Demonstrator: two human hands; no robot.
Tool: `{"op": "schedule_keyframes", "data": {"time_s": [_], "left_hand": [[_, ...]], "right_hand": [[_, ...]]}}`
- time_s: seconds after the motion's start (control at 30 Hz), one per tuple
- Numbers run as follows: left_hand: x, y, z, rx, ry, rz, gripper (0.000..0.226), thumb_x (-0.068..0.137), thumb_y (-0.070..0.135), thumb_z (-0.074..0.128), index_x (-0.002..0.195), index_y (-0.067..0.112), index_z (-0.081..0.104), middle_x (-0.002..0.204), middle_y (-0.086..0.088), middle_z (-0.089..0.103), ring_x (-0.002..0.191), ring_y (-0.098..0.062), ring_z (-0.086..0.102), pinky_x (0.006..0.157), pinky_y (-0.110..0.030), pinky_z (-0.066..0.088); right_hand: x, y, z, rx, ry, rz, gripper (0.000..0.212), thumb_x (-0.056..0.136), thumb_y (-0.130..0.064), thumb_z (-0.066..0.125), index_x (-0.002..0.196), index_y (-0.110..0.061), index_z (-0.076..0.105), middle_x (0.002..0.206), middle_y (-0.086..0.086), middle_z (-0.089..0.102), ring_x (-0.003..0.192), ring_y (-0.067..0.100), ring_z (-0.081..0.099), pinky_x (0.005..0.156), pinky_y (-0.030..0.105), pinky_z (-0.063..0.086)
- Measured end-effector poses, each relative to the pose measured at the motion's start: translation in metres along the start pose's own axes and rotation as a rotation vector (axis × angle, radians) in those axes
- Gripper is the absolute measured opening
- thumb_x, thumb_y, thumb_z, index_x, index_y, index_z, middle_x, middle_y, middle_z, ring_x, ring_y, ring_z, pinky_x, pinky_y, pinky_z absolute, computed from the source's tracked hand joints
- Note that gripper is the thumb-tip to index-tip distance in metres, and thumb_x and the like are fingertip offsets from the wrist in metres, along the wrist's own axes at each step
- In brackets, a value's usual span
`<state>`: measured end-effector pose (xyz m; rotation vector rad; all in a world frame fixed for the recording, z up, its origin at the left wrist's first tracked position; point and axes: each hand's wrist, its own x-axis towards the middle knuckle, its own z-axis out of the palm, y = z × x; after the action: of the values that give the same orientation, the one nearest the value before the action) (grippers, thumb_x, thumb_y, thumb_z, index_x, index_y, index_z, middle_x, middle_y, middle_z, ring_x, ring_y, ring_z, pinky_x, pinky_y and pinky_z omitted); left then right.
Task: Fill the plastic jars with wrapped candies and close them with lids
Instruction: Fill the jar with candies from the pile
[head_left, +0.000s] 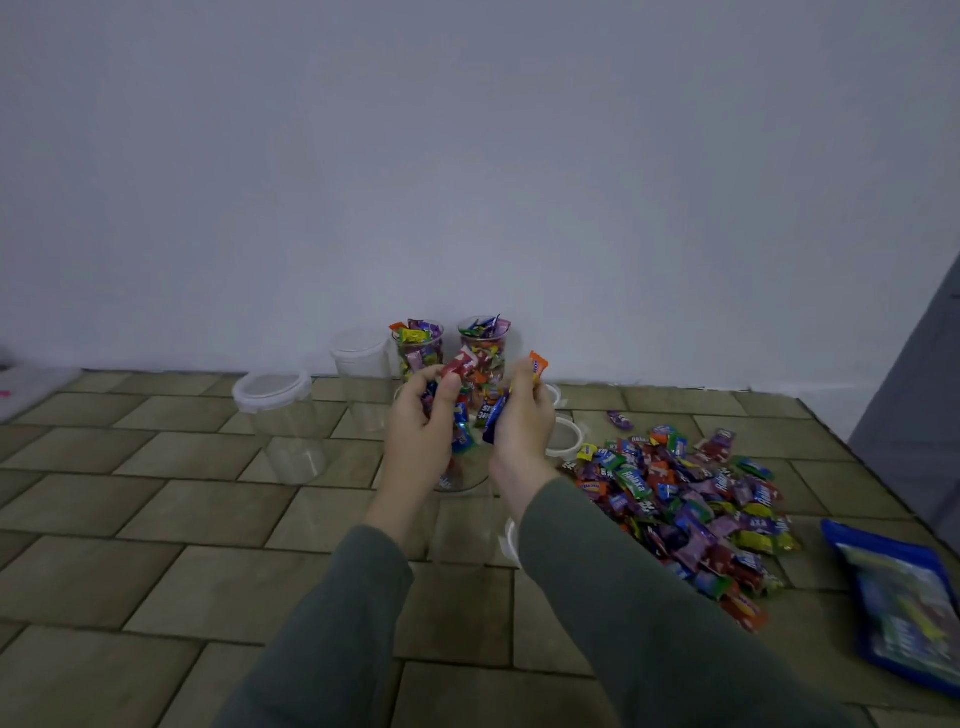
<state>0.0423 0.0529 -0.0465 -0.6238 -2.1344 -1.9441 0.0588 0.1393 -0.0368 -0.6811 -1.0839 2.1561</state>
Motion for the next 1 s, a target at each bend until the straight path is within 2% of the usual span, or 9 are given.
{"op": "schedule_keyframes", "data": {"time_s": [0.1, 0.2, 0.33, 0.4, 0.57, 0.7, 0.83, 0.9, 1.0], "left_hand": [[-0.003, 0.002, 0.013, 0.011, -0.031, -0.006, 0.024, 0.099, 0.033, 0.051, 0.114, 0.018, 0.06, 0.1, 0.01, 0.066, 0.091, 0.003, 0.062, 0.072, -0.01, 0.049], [-0.003, 0.005, 0.016, 0.079, -0.052, 0.041, 0.025, 0.099, 0.032, 0.049, 0.114, 0.014, 0.06, 0.094, 0.012, 0.063, 0.083, 0.015, 0.056, 0.068, -0.005, 0.043], [0.011, 0.002, 0.006, 0.092, -0.094, 0.079, 0.026, 0.098, 0.035, 0.051, 0.116, 0.018, 0.061, 0.1, 0.008, 0.067, 0.092, -0.004, 0.062, 0.077, -0.019, 0.05], [0.011, -0.001, 0.003, 0.079, -0.092, 0.076, 0.024, 0.098, 0.034, 0.051, 0.114, 0.019, 0.061, 0.1, 0.01, 0.067, 0.093, -0.005, 0.062, 0.078, -0.018, 0.05], [0.002, -0.015, 0.0, 0.045, -0.103, 0.056, 0.018, 0.096, 0.037, 0.052, 0.11, 0.029, 0.059, 0.106, 0.007, 0.066, 0.1, -0.009, 0.063, 0.084, -0.03, 0.054], [-0.003, -0.02, -0.004, 0.102, -0.109, 0.097, 0.017, 0.096, 0.033, 0.052, 0.108, 0.024, 0.06, 0.099, 0.017, 0.061, 0.097, -0.005, 0.061, 0.081, -0.021, 0.05], [-0.004, -0.019, -0.003, 0.164, -0.139, 0.151, 0.017, 0.098, 0.029, 0.052, 0.11, 0.02, 0.061, 0.098, 0.019, 0.061, 0.092, 0.005, 0.059, 0.076, -0.009, 0.046], [-0.004, -0.016, -0.004, 0.175, -0.169, 0.137, 0.011, 0.097, 0.026, 0.054, 0.106, 0.024, 0.059, 0.098, 0.022, 0.06, 0.091, 0.011, 0.057, 0.074, -0.004, 0.044], [-0.005, -0.017, -0.007, 0.133, -0.187, 0.155, 0.009, 0.097, 0.023, 0.056, 0.096, 0.032, 0.058, 0.091, 0.02, 0.062, 0.09, 0.008, 0.058, 0.077, -0.012, 0.048]], "right_hand": [[0.006, -0.006, -0.009, -0.028, 0.038, -0.042, 0.026, 0.095, -0.041, 0.055, 0.079, -0.021, 0.058, 0.081, 0.0, 0.064, 0.087, 0.024, 0.064, 0.086, 0.045, 0.052], [0.01, -0.005, -0.015, -0.057, 0.068, -0.061, 0.026, 0.095, -0.044, 0.053, 0.085, -0.021, 0.058, 0.084, -0.002, 0.063, 0.087, 0.02, 0.064, 0.086, 0.045, 0.053], [0.01, -0.005, -0.014, -0.064, 0.088, -0.089, 0.027, 0.096, -0.043, 0.051, 0.087, -0.019, 0.057, 0.078, -0.004, 0.059, 0.074, 0.012, 0.057, 0.073, 0.032, 0.048], [0.009, -0.004, -0.015, -0.069, 0.093, -0.103, 0.028, 0.096, -0.044, 0.05, 0.086, -0.019, 0.057, 0.078, -0.005, 0.059, 0.073, 0.011, 0.056, 0.07, 0.029, 0.046], [0.008, -0.001, -0.013, -0.061, 0.096, -0.153, 0.029, 0.097, -0.042, 0.051, 0.085, -0.016, 0.055, 0.073, -0.004, 0.055, 0.066, 0.01, 0.051, 0.064, 0.027, 0.042], [0.007, 0.0, -0.014, -0.072, 0.097, -0.182, 0.03, 0.097, -0.042, 0.05, 0.084, -0.015, 0.054, 0.069, -0.005, 0.051, 0.061, 0.008, 0.047, 0.059, 0.024, 0.039], [0.007, 0.001, -0.012, -0.075, 0.097, -0.199, 0.03, 0.097, -0.042, 0.051, 0.08, -0.018, 0.054, 0.07, -0.003, 0.051, 0.066, 0.013, 0.048, 0.064, 0.029, 0.04], [0.008, 0.002, -0.012, -0.071, 0.098, -0.2, 0.029, 0.097, -0.041, 0.051, 0.082, -0.017, 0.055, 0.071, -0.004, 0.053, 0.066, 0.012, 0.049, 0.065, 0.028, 0.041], [0.008, 0.002, -0.013, -0.066, 0.094, -0.195, 0.029, 0.097, -0.041, 0.051, 0.087, -0.015, 0.057, 0.073, -0.005, 0.055, 0.066, 0.008, 0.051, 0.064, 0.024, 0.042]]}}
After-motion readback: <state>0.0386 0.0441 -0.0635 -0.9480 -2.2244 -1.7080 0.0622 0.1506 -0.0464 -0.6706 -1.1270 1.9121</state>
